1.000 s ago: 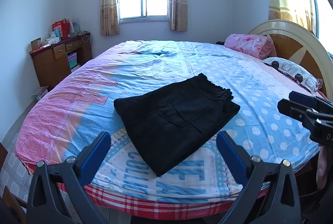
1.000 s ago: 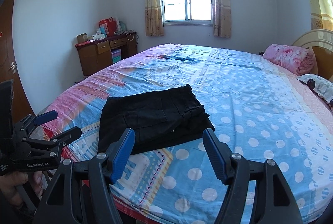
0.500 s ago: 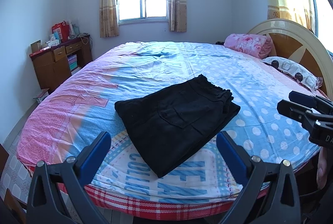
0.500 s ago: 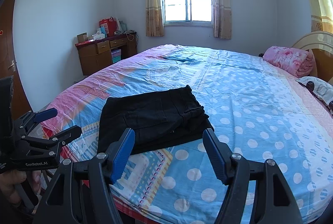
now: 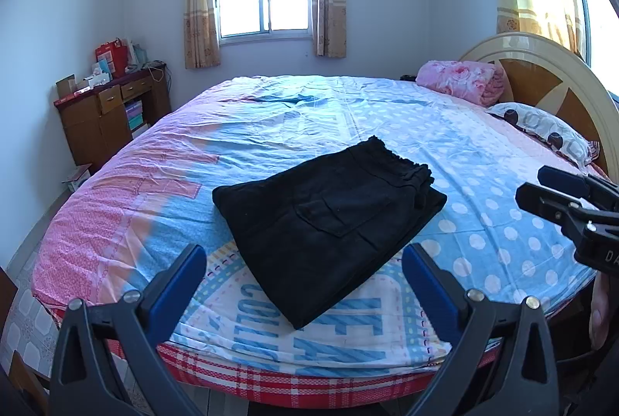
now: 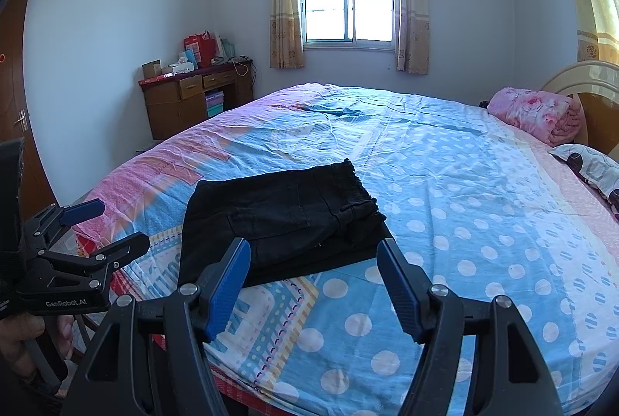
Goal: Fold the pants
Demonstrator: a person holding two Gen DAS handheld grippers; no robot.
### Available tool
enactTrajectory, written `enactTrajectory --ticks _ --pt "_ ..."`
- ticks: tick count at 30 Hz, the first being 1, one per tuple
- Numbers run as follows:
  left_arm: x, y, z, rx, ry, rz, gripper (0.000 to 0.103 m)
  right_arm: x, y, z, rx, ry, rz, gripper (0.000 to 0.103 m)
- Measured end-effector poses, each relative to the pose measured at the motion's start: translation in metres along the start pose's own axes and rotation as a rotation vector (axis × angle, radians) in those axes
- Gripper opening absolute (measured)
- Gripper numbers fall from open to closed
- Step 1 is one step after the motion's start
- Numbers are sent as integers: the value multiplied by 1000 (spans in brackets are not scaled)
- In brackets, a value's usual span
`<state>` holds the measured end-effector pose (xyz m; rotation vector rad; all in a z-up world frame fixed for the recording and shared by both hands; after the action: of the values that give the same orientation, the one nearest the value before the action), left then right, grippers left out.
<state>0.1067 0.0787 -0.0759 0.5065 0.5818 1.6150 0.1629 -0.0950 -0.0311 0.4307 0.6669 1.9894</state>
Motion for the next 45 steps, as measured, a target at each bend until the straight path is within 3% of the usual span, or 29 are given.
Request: enactTrajectory --ticks 19,37,45 --pt "-6 6 5 -31 -38 1 103 -5 5 3 -30 19 -21 69" --pt "5 9 11 -56 -30 94 103 -1 5 0 -28 53 -22 69" --pt "4 12 11 -84 -29 67 103 4 1 -4 -14 70 -19 69"
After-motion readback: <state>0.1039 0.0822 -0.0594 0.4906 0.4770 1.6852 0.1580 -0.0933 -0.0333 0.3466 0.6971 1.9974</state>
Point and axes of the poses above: each gripper's, at about its wrist camera, not at the fingertips, and y roughly against the way its jaws point, x to its left, z to its top, the point moved 8 cm from there along -y, roughly the way its jaws point, and after that the axes turned 7 degrees about x, right-handed, at the moved point
